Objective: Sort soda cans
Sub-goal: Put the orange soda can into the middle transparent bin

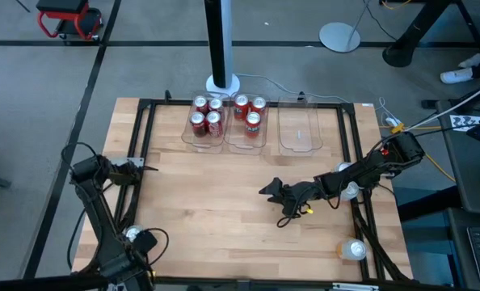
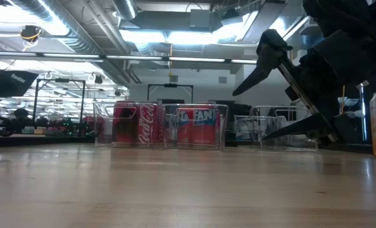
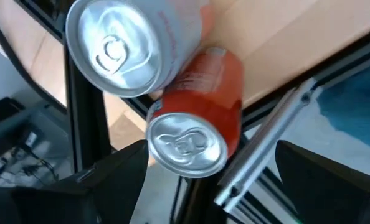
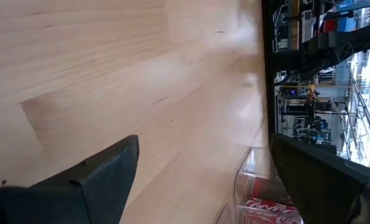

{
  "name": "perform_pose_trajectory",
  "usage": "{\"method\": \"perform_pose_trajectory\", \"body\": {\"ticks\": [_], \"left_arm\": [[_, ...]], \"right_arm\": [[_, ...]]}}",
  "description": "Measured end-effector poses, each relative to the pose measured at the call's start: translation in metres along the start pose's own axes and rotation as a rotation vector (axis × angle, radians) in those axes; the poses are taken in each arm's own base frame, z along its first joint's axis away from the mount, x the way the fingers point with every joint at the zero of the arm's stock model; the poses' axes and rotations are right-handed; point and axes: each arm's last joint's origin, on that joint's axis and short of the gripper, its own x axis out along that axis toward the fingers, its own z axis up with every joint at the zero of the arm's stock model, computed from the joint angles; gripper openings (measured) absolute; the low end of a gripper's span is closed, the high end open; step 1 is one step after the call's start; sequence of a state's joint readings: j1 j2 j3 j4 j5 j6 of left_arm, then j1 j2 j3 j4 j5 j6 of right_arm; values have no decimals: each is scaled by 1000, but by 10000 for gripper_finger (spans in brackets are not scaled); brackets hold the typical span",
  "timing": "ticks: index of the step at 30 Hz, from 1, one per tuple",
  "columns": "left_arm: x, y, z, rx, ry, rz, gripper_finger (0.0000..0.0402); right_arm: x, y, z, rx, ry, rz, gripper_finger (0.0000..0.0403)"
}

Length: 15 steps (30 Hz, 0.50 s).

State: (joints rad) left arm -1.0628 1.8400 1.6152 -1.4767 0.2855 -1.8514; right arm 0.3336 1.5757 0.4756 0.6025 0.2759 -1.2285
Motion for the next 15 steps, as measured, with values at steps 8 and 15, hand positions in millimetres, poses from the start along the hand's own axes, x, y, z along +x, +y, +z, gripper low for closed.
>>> {"method": "perform_pose_trajectory", "body": {"ticks": [8, 15], "left_arm": [[16, 5, -11, 34, -16, 29, 336], [30, 3, -12, 49, -14, 20, 336]], "right_arm": [[0, 0, 0, 1, -1, -2, 363], [0, 0, 0, 4, -1, -3, 363]]}}
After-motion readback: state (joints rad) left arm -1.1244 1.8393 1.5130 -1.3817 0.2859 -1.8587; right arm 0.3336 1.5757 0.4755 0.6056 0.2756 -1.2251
